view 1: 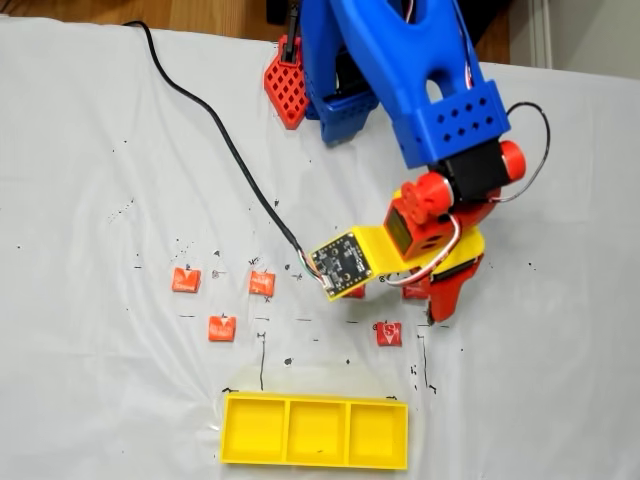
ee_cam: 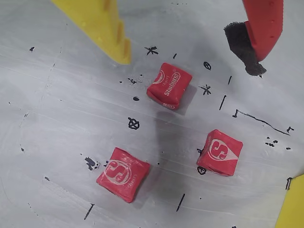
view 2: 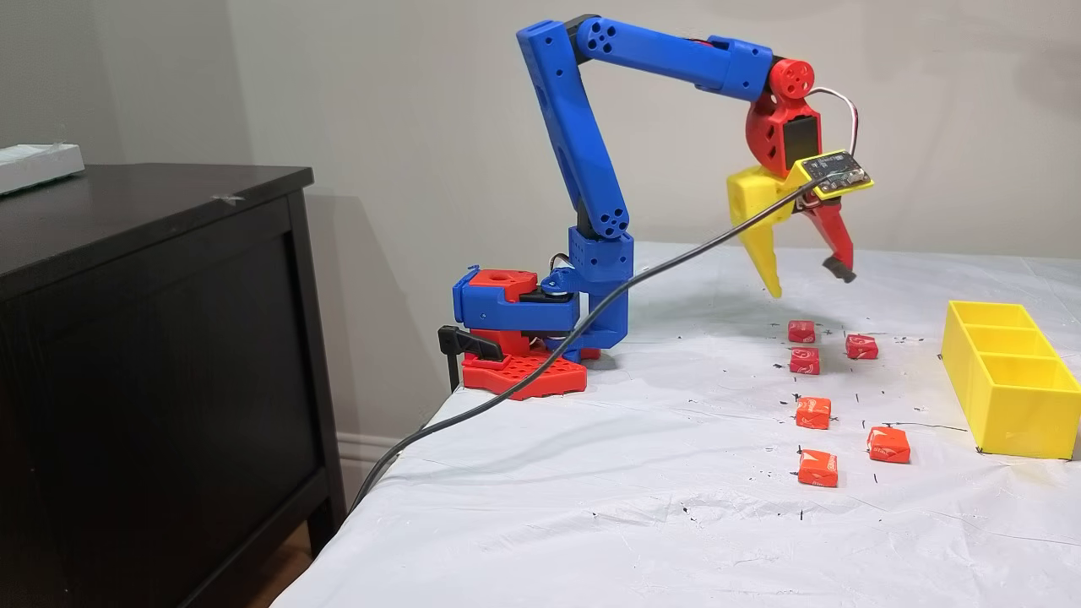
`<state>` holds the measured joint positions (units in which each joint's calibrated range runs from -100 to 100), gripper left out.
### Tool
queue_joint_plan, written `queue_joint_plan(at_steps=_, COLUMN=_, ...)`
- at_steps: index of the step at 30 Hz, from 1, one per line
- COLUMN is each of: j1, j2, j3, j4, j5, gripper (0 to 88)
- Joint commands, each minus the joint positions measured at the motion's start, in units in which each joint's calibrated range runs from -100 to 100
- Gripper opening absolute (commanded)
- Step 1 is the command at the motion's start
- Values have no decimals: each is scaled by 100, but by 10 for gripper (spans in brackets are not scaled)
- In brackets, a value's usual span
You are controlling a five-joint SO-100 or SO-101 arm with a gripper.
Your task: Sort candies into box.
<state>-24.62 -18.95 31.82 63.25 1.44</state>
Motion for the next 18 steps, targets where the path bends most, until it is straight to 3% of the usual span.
queue_joint_plan(at_steps=1, j1=71, j2=97, j3=-83, j4=-132, j5=49, gripper=310)
queue_joint_plan(at_steps=18, j1=-83, j2=538, j3=345, j4=-607, j5=68, gripper=309)
